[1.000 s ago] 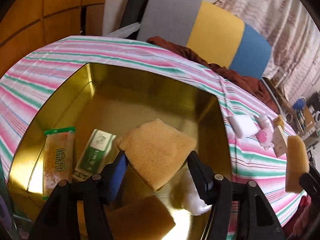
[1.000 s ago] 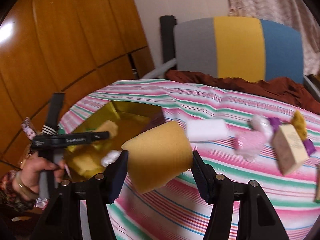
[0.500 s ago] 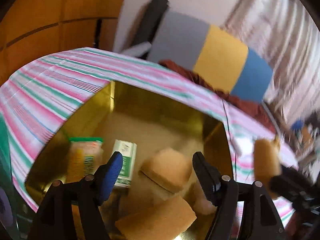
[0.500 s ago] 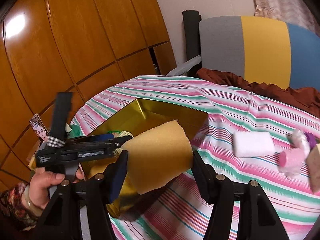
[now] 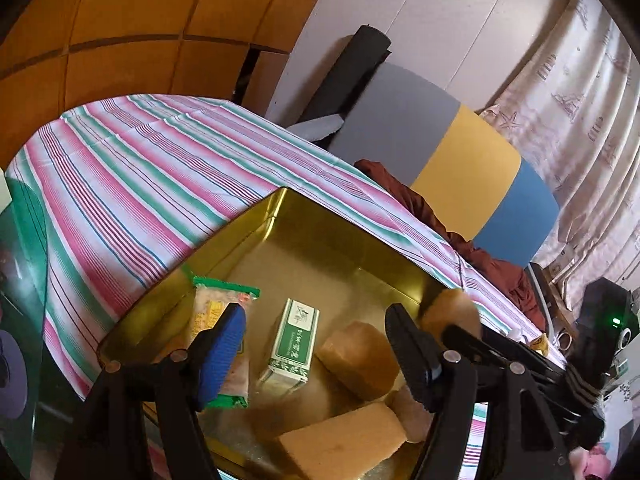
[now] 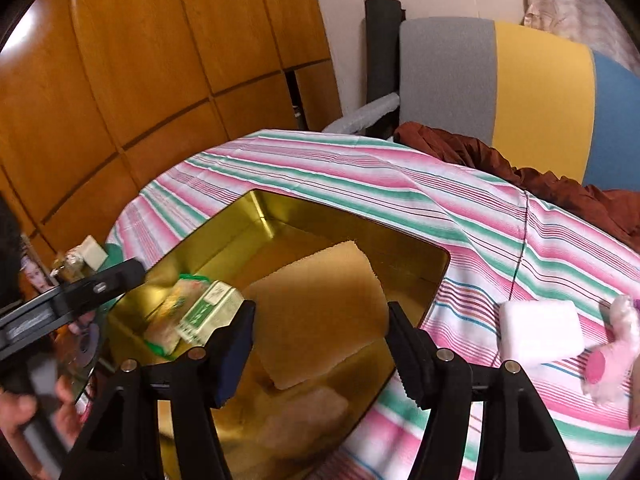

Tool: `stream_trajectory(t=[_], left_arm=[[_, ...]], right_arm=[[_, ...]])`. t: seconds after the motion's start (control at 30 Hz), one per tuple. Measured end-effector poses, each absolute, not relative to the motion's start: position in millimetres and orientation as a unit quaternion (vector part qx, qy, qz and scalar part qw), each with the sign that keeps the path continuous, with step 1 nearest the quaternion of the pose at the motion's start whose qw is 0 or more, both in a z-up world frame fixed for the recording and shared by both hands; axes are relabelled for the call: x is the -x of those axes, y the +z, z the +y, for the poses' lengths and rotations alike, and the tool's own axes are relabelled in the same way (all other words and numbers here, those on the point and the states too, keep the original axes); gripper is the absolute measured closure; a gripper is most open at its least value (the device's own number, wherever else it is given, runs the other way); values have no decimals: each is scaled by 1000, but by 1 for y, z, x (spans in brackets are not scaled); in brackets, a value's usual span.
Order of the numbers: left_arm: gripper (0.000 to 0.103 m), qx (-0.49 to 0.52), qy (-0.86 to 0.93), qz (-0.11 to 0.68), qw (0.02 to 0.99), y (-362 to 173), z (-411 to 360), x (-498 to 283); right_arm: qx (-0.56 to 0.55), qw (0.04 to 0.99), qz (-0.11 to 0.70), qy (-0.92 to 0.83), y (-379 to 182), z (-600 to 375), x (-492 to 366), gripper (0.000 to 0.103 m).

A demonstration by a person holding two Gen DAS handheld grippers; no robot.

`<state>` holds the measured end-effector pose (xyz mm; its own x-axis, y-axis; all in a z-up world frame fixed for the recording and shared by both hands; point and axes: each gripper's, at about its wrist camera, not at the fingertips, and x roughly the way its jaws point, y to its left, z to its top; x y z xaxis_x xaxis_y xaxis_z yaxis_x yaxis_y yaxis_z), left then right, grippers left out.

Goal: Organize objects
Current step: 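Lower the right tool's yellow sponge into the gold tray and open it, then move the right tool to the beige printed box and grasp it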

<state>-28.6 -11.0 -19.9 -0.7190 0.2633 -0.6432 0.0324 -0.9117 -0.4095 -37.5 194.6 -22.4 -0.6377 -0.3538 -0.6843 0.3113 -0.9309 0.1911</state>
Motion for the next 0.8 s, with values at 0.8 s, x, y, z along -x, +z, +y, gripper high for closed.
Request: stream_trajectory(t=[0.8], left_arm=[[29,379,907,-133,124,-18,47,8]], right_arm=[[-358,107,-52,-926,-11,247,8,14]])
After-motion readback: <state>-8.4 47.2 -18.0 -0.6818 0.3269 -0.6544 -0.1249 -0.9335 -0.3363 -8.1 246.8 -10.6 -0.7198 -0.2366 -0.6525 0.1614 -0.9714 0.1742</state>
